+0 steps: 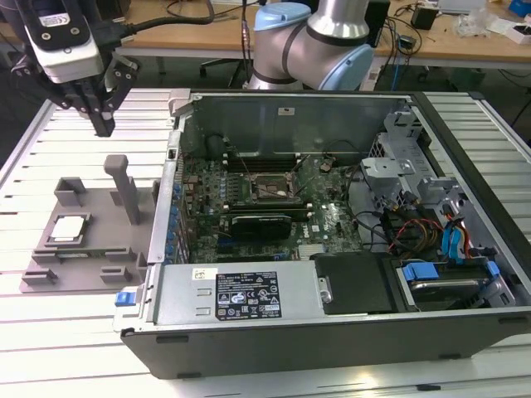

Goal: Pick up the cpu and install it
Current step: 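Reach for the cpu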

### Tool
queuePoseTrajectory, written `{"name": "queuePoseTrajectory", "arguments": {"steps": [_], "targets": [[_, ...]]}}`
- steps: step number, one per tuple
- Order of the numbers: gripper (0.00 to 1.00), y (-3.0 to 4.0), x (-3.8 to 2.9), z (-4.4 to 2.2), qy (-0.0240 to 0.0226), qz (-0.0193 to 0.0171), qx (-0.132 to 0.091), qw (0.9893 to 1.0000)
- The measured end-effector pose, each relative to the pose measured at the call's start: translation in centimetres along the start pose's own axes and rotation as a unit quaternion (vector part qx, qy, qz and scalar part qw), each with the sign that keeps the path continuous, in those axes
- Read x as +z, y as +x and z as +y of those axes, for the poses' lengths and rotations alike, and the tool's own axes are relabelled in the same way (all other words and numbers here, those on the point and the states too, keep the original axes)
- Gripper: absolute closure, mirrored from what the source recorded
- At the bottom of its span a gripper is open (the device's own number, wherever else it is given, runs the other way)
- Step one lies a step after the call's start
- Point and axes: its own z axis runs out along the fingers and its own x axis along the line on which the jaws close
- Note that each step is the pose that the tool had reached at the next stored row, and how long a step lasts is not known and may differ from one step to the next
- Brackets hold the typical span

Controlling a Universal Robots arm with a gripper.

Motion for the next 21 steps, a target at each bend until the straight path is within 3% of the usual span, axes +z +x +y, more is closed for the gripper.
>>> {"name": "queuePoseTrajectory", "arguments": {"steps": [9, 21], "targets": [[0.89, 1.29, -0.03, -0.09, 0.0000, 0.0000, 0.000, 1.0000], [0.89, 3.76, -0.10, -0.28, 0.0000, 0.0000, 0.000, 1.0000]]}}
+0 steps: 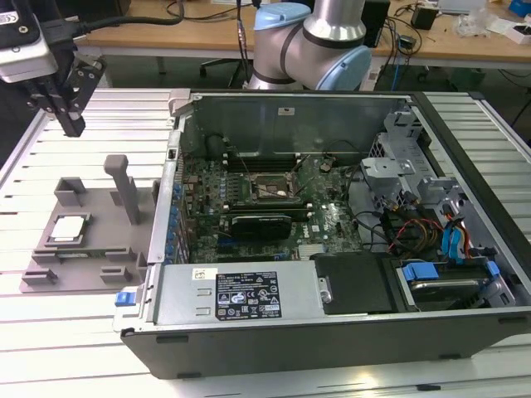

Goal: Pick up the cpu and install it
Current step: 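Reach for the cpu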

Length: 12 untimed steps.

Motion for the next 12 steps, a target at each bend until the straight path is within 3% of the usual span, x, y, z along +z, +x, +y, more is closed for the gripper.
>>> {"name": "queuePoseTrajectory", "arguments": {"steps": [12], "targets": [[0.89, 1.90, -0.05, -0.14, 0.0000, 0.0000, 0.000, 1.0000]]}}
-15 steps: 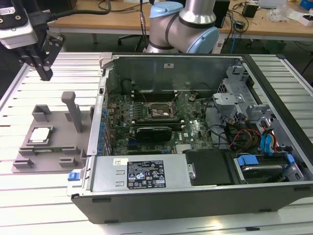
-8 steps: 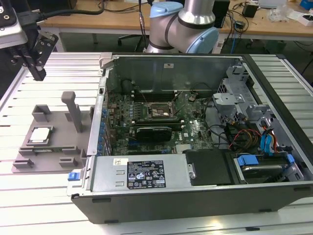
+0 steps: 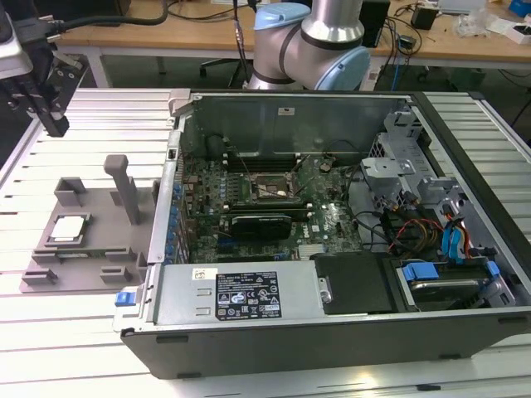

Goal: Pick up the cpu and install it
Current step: 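Reach for the cpu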

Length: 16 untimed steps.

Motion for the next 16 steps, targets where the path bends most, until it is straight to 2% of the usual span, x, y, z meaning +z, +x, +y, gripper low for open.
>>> {"name": "queuePoseTrajectory", "arguments": {"steps": [9, 16], "targets": [[0.89, 2.01, -0.05, -0.15, 0.0000, 0.0000, 0.000, 1.0000], [0.89, 3.18, -0.09, -0.24, 0.0000, 0.0000, 0.000, 1.0000]]}}
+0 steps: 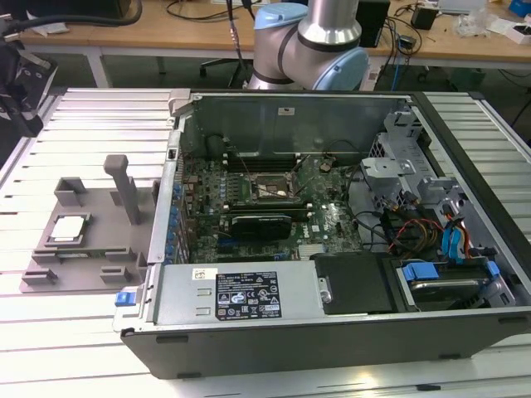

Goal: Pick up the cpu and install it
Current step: 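Reach for the cpu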

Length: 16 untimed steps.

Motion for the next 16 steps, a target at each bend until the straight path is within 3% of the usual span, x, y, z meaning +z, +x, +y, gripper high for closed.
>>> {"name": "queuePoseTrajectory", "arguments": {"steps": [6, 16], "targets": [[0.89, 1.33, -0.04, -0.10, 0.0000, 0.0000, 0.000, 1.0000], [0.89, 2.98, -0.08, -0.22, 0.0000, 0.0000, 0.000, 1.0000]]}}
